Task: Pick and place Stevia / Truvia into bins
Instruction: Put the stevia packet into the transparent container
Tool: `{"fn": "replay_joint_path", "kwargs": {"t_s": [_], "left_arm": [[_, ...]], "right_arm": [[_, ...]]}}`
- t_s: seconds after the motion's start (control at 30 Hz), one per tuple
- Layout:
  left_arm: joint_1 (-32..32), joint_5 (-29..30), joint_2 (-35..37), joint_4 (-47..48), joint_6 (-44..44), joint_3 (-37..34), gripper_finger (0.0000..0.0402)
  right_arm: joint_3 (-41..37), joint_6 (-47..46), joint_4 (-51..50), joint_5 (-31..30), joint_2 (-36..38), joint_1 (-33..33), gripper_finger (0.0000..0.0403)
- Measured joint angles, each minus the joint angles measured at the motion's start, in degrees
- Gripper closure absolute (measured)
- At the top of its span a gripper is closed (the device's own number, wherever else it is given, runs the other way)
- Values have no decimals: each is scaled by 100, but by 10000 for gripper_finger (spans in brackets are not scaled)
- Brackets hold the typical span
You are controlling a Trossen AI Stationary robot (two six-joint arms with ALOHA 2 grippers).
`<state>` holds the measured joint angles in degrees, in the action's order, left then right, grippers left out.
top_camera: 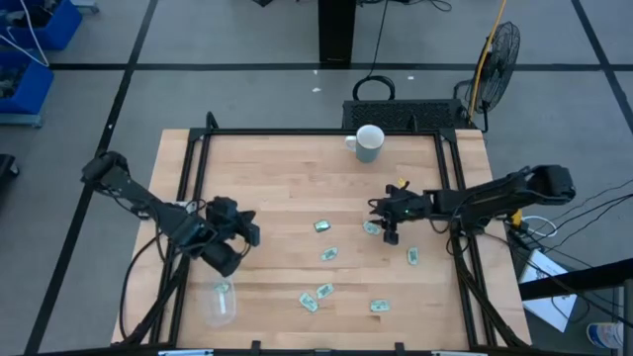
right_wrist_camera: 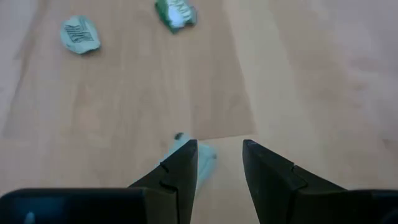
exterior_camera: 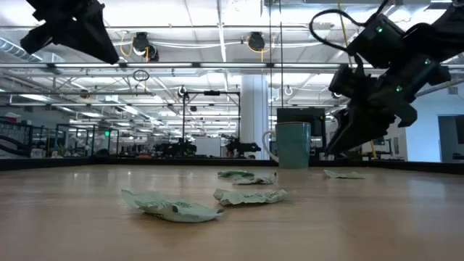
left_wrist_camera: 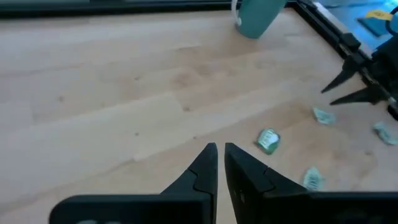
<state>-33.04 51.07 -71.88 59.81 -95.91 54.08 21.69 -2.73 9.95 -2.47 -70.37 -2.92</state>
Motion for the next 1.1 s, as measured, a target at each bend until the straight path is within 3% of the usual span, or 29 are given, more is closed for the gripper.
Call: {"fn": "replay_joint_path", "kwargs": {"t_s": [0.5,0.63,0.83,0.97,1.1], "left_arm": [[683,47,0,-5,301,2,369],[812,48,0,-6,299,2,369],[903,48,0,-45,298,2,369],[903,45,-20,-332,505,2,369],[903,17,-73,-1276,1401,2,369]], "right_arm": [[11,-157,822,-35,-1205,-20,283],[22,-160,879,-38,-1423,-13,314],[11,137,1231,-20,-1502,39,394],[-11,456,1721,-7,-1499,37,397],[127,806,2495,-38,-1371,39,401]]}}
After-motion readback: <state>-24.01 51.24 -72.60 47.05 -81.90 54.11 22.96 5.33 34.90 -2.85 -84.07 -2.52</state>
